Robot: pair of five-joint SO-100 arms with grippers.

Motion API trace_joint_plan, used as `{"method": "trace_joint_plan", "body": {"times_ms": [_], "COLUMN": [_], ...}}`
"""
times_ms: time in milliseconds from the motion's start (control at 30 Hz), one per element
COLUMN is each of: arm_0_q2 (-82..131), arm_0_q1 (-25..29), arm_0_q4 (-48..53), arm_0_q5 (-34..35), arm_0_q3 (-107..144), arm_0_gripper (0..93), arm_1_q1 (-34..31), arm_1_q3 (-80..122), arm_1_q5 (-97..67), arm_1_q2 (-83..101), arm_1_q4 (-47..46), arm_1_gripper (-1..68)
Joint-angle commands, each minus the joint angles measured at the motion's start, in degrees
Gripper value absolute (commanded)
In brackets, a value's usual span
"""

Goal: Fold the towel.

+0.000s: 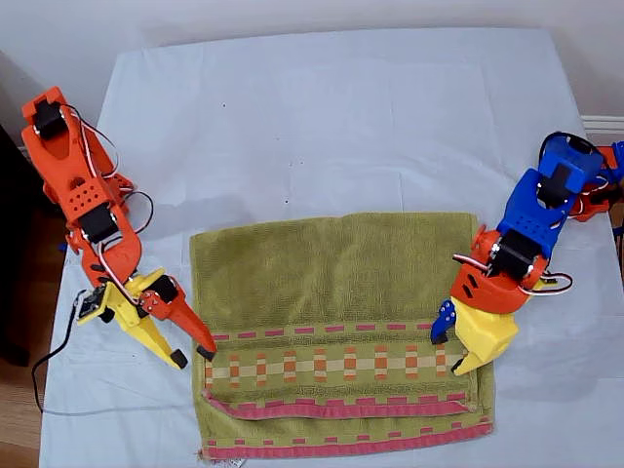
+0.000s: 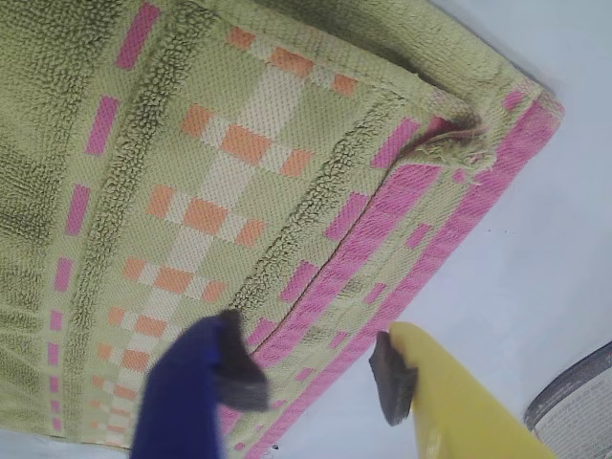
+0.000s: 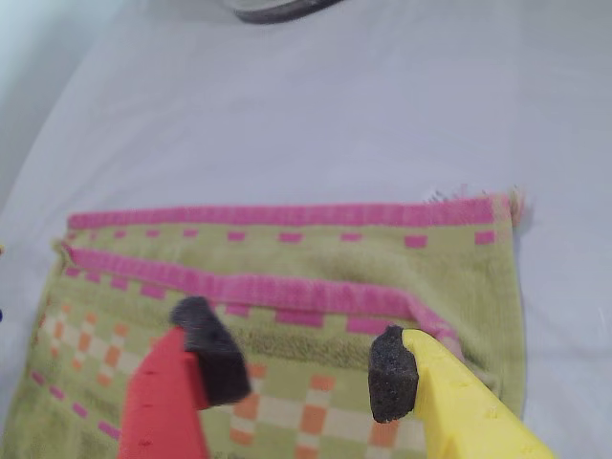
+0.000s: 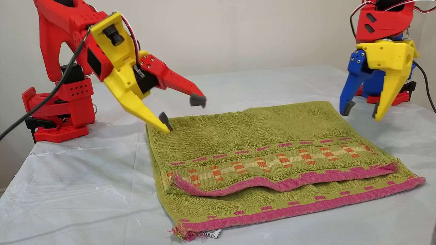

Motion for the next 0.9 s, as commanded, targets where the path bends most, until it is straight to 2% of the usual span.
{"method": "trace_joint_plan", "body": {"times_ms": [0,167,233,467,700,767,833,867], "arm_0_q2": [12.48,26.72,31.82,29.62,29.97,28.04,26.37,25.66], "arm_0_q1": [-1.93,-3.16,-3.08,-5.01,-13.62,-15.03,-15.47,-15.64], "arm_0_q4": [2.46,2.99,0.62,15.38,32.52,37.27,40.52,42.19], "arm_0_q5": [-1.14,0.0,3.96,2.11,-13.18,-16.96,-19.78,-21.09], "arm_0_q3": [4.48,15.12,18.81,10.63,5.36,2.72,0.7,-0.18], "arm_0_gripper": [0.1,0.1,0.1,0.1,0.1,0.7,7.0,11.0], "arm_1_q1": [0.88,2.64,3.78,6.94,13.27,15.12,16.17,16.87], "arm_1_q3": [-5.54,-5.1,-1.14,22.76,37.62,43.59,47.02,49.48], "arm_1_q5": [-2.37,-8.0,-10.28,-13.45,-16.26,-16.17,-16.17,-15.82], "arm_1_q2": [5.8,8.79,12.74,32.17,43.86,47.72,50.01,51.33], "arm_1_q4": [0.18,0.18,0.18,0.18,0.18,0.18,0.18,0.18], "arm_1_gripper": [0.1,0.1,0.1,0.1,0.1,6.5,10.9,17.7]}}
